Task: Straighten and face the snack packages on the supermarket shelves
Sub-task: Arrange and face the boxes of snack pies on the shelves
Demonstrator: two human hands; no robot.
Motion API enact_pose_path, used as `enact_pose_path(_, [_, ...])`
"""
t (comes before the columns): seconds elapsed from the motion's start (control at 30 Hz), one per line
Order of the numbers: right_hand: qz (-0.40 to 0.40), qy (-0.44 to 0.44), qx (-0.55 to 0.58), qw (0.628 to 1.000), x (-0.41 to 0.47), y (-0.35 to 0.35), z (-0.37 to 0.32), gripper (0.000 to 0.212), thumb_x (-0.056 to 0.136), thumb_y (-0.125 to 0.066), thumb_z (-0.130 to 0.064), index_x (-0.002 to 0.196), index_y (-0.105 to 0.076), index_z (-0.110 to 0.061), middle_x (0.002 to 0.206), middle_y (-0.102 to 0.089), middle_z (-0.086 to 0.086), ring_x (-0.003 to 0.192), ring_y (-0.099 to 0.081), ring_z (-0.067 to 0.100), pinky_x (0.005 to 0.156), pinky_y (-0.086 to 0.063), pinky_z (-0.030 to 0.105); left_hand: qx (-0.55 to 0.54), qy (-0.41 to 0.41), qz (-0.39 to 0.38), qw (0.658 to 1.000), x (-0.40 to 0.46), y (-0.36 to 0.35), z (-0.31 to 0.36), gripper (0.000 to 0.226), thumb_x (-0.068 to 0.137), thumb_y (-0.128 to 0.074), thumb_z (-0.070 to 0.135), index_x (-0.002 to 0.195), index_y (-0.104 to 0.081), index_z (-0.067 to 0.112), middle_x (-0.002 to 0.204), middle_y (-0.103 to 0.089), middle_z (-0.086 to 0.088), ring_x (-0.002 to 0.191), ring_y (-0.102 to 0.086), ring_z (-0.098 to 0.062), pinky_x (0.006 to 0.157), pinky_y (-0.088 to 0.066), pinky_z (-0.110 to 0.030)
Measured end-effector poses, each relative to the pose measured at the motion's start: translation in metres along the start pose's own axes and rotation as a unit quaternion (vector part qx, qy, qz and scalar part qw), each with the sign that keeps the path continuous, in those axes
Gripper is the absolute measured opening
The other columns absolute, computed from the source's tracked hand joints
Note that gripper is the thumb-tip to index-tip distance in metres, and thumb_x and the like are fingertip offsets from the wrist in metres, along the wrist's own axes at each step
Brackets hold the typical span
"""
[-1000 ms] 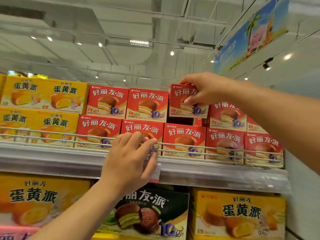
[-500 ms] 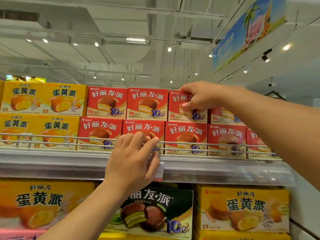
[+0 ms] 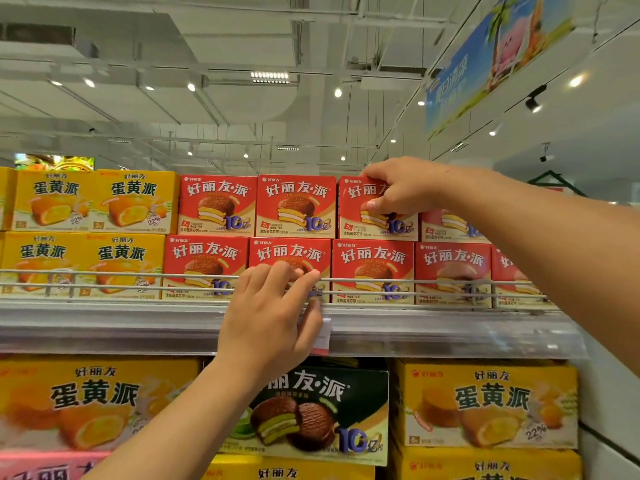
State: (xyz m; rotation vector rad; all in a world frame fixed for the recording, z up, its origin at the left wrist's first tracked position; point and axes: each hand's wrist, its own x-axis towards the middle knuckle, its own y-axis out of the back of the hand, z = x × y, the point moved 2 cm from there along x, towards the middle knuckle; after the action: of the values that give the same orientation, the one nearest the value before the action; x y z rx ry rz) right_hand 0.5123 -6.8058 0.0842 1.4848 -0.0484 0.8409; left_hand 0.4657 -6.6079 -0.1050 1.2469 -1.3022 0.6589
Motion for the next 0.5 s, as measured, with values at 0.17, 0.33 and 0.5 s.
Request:
enact_pose_path(0.17, [-0.016,-0.021,0.003,1.0,-0.008,0.007,-0.008,0.066,0.089,-0.063,-0.043,0.146,-0.033,-0.028,0.139,-0.052,-0.002,0.118,-0.054,0.022,0.094,-0.044,0.036,0.0,0.005,-0.007,1.0,0.0,0.002,0.0,0.041,0.09,-0.05,0.037,0.117,-0.068,0.012,0.097,-0.06,-0.005,0.088,-0.054,-0.025,0.081,-0.044,-0.042])
enact_pose_path(0.33, [0.212,0.125,0.013,0.969,-0.072,-0.012,-0.044,0.052,0.086,-0.062,-0.026,0.135,-0.051,-0.017,0.134,-0.056,0.002,0.125,-0.049,0.019,0.106,-0.039,0.043,0.0,0.003,-0.005,1.0,0.001,0.003,0.001,0.041,0.089,-0.051,0.035,0.116,-0.068,0.011,0.097,-0.061,-0.006,0.089,-0.055,-0.026,0.082,-0.043,-0.042])
enact_pose_path(0.5, [0.16,0.13,0.068,0.976,-0.134,-0.09,-0.069,0.043,0.09,-0.054,-0.028,0.132,-0.054,-0.022,0.136,-0.052,-0.006,0.13,-0.04,0.01,0.112,-0.032,0.034,0.002,-0.013,0.011,1.0,0.001,0.004,0.001,0.041,0.088,-0.052,0.035,0.115,-0.068,0.009,0.095,-0.06,-0.007,0.087,-0.055,-0.027,0.079,-0.043,-0.042])
